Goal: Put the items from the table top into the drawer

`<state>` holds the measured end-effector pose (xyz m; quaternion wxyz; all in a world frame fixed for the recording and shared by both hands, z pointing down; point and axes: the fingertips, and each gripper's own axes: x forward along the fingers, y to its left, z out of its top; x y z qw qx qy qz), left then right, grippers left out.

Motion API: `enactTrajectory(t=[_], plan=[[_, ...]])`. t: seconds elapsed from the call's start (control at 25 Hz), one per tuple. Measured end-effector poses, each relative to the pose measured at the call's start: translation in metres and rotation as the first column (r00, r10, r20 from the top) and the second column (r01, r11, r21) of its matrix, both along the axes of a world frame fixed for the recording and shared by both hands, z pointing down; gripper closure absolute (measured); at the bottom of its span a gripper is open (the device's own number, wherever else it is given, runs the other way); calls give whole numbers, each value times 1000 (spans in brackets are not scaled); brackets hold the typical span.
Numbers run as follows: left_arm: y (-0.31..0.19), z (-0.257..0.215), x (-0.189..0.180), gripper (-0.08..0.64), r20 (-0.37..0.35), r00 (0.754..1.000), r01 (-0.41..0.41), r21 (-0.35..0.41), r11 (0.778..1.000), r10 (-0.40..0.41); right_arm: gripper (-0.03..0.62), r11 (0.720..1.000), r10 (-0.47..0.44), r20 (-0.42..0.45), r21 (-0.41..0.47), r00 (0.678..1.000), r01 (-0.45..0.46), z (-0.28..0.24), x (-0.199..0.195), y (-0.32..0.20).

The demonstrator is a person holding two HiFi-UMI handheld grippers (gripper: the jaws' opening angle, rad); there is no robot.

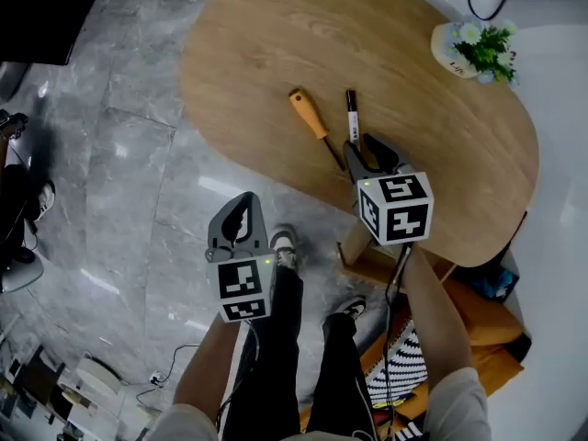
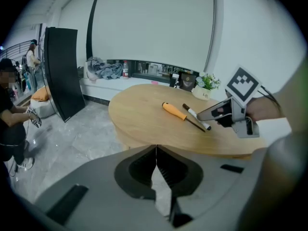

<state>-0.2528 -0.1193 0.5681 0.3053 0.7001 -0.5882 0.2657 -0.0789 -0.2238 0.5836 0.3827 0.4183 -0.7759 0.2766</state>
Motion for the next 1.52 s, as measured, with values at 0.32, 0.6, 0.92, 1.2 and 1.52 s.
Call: enactTrajectory(t=[0.32,0.6,0.92,1.2,1.52], plan=[[-9,8,-9,549,-14,999,35,-16,999,-35,477,999,30,-51,-23,998,-31,13,-3,-8],[-14,5,-7,550,3,1000,9,2,1000,-9,497,997,74,-63,-23,995,-76,14,-1,-10],[-8,4,-8,549,12,1000,4,16,1000,-4,528,994,108,-66,-16,992,-110,13,5,-11],[10,5,-6,550,10,1000,9,4,1000,-9,529,992,127,-64,-9,990,-128,7,14,-3],[21,2,17,549,6,1000,-19,7,1000,19,529,989,144,-58,-5,988,-145,-4,37,19]])
